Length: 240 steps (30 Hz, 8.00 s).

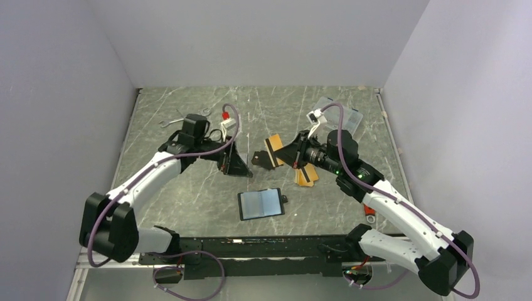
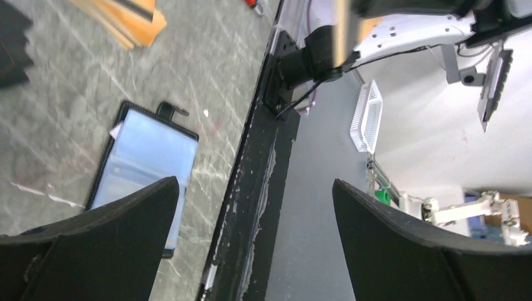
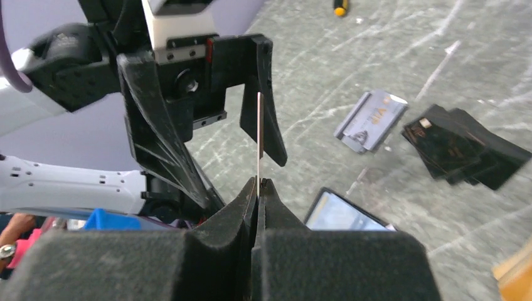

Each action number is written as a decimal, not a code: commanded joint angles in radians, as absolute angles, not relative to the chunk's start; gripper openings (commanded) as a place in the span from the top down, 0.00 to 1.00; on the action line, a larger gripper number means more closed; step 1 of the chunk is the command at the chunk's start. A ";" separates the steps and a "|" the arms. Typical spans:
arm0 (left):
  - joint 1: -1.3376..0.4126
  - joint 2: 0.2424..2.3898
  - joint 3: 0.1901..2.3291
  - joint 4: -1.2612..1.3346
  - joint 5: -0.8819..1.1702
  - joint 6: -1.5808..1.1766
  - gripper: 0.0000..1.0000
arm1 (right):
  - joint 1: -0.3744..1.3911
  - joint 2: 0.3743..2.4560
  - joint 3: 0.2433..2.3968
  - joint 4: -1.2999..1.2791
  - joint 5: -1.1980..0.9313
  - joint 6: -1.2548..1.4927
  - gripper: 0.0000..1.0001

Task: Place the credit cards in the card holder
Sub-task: Insert the credit card into the card holder.

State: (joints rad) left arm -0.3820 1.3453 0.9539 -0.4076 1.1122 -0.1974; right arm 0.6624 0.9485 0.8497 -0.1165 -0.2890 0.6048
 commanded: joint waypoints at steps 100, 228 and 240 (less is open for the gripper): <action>-0.760 1.388 0.826 -0.550 0.168 0.611 0.73 | 0.703 1.378 0.368 0.418 -0.524 0.798 1.00; -0.988 1.588 0.924 -0.489 0.100 0.750 0.92 | 0.564 1.390 0.172 0.747 -0.652 0.934 1.00; -0.987 1.562 0.872 -0.506 0.069 0.788 0.95 | 0.564 1.589 0.188 0.942 -0.670 0.981 1.00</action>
